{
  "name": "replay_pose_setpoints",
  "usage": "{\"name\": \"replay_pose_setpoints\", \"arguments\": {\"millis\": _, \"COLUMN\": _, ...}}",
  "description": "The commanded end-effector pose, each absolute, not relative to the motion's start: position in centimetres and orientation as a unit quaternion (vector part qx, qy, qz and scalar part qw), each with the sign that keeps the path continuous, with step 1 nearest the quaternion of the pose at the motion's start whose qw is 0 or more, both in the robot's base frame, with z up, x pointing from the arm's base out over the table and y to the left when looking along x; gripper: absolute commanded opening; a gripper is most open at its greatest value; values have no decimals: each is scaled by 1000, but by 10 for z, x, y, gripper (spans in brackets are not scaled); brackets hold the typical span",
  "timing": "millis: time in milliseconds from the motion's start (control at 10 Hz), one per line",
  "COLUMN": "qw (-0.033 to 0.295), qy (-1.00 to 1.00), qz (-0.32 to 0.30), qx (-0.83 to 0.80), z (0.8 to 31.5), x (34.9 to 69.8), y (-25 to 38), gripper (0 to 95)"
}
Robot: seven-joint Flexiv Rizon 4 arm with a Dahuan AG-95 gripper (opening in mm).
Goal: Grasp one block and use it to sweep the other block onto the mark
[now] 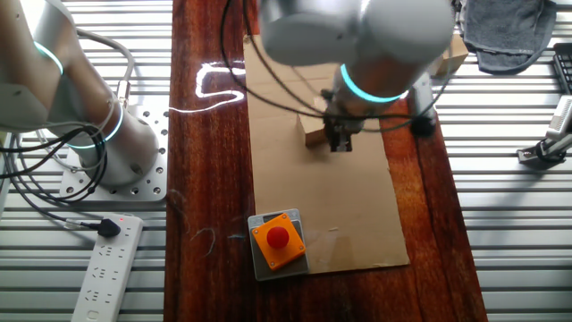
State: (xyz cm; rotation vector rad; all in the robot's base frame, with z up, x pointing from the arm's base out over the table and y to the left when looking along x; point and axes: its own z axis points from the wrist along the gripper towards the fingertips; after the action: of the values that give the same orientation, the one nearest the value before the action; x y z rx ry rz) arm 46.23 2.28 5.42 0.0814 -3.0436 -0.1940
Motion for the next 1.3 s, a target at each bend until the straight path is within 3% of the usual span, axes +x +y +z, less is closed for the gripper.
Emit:
{"name": "replay_pose_setpoints", "arguments": {"millis": 100, "qw": 48, "qy": -997, "qz": -61, "qx": 25, "z": 65, "x": 472, "y": 32, "gripper": 0}}
{"name": "replay_pose_setpoints", "arguments": {"millis": 1300, "qw": 39, "qy": -995, "qz": -11, "qx": 93, "z": 84, "x": 488, "y": 52, "gripper": 0}}
